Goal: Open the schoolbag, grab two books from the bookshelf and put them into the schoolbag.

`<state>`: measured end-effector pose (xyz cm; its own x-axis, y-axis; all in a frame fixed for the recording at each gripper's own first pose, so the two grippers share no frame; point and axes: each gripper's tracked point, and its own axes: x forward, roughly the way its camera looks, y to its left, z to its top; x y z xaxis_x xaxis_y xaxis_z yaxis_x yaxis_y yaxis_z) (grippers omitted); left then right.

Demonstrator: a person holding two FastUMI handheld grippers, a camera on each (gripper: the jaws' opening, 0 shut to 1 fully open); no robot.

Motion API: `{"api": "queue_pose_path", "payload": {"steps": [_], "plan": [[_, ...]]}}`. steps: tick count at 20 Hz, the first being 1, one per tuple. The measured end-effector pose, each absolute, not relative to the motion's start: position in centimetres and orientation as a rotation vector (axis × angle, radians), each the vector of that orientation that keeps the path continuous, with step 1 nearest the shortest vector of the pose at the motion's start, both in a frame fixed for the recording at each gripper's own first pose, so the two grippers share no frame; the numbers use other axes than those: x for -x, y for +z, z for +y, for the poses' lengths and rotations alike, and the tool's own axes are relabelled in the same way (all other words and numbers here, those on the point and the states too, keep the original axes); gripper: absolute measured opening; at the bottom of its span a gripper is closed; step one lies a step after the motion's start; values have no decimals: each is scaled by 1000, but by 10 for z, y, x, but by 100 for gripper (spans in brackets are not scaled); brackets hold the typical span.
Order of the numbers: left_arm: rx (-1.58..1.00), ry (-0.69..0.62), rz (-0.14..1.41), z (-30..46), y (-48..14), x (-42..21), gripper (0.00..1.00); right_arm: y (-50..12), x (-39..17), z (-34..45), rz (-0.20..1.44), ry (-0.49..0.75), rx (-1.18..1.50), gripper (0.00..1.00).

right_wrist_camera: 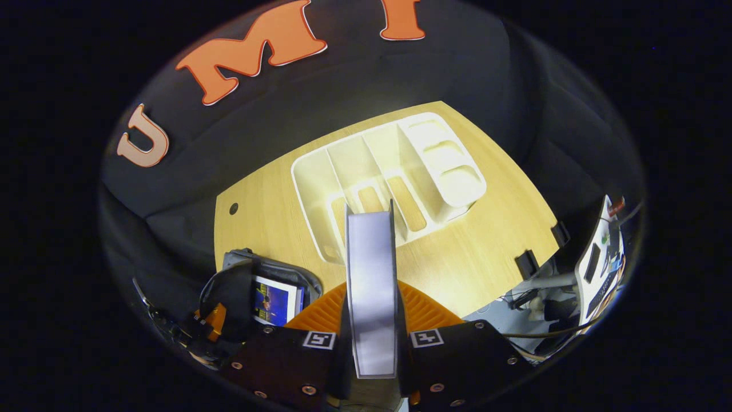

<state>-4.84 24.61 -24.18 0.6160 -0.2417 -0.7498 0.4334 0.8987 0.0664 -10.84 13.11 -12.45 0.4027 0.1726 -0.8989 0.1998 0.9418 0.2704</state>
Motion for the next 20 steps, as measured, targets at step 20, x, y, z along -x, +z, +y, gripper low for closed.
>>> {"api": "queue_pose_path", "payload": {"steps": [20], "plan": [[-231,-412,778,277,-194,32,6,-100,170,257,1070,349,-698,32]]}}
